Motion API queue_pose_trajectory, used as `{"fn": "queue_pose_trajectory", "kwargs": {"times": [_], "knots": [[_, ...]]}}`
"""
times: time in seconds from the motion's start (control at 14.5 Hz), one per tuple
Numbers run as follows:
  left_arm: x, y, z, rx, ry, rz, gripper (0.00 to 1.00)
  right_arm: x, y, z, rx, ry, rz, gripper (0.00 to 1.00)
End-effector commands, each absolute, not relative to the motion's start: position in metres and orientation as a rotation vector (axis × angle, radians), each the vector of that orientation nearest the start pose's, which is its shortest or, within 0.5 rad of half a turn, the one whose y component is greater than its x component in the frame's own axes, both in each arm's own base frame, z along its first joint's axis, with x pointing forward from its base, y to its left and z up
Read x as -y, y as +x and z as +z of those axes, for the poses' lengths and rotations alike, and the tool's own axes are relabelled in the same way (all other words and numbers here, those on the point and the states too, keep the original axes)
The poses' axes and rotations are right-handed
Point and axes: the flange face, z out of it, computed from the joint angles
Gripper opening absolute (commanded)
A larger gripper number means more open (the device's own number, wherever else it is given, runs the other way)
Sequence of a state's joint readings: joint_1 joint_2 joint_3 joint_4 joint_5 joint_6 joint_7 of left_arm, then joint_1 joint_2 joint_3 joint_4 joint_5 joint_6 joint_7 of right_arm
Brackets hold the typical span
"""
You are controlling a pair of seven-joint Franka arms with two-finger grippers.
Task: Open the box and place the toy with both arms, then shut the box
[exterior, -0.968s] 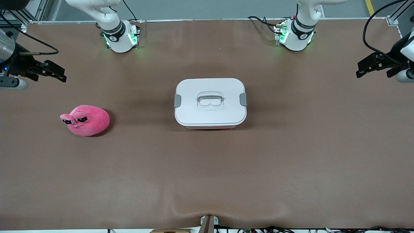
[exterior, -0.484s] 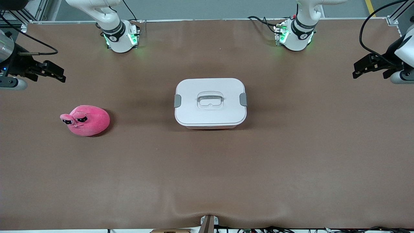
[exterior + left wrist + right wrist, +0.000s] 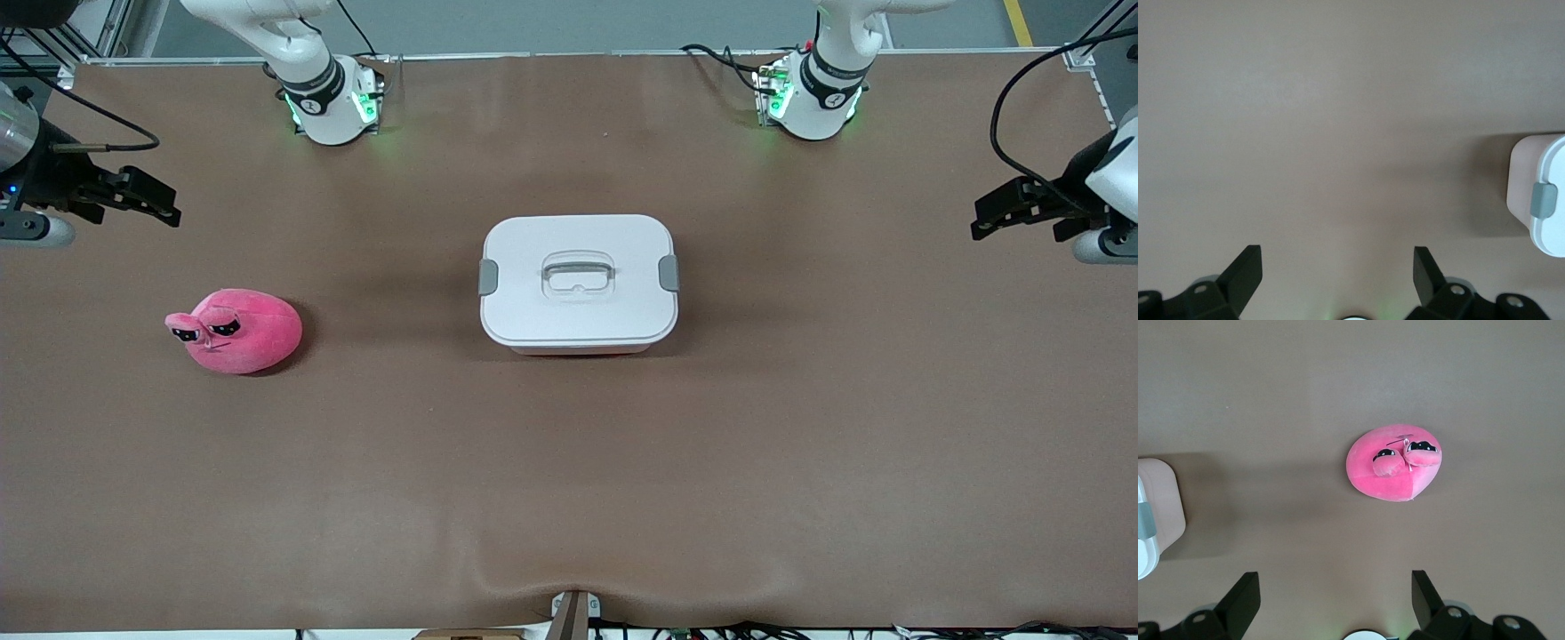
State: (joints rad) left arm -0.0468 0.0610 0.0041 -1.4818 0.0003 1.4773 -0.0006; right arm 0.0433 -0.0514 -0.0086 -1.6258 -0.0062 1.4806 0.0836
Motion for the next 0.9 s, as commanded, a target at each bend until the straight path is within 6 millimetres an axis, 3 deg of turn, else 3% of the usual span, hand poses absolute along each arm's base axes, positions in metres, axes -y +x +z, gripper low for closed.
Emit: {"fn": "queue_pose_trajectory", "kwargs": {"times": [0.0,0.21,0.48,0.69,0.83], "knots": [[0.022,0.577,0.621,-0.090,-3.147,0.109,1.00,-0.014,0.526,0.621,-0.071,-3.157,0.146,1.00],[0.031,0.580,0.616,-0.081,-3.150,0.119,1.00,-0.016,0.528,0.621,-0.064,-3.158,0.137,1.00],[0.042,0.587,0.605,0.148,-3.146,0.123,1.00,-0.014,0.529,0.616,-0.066,-3.157,0.151,1.00],[0.058,0.590,0.598,0.255,-3.157,0.131,1.00,-0.013,0.531,0.608,-0.059,-3.157,0.159,1.00],[0.079,0.591,0.591,0.299,-3.147,0.150,1.00,-0.010,0.535,0.603,-0.003,-3.156,0.140,1.00]]}}
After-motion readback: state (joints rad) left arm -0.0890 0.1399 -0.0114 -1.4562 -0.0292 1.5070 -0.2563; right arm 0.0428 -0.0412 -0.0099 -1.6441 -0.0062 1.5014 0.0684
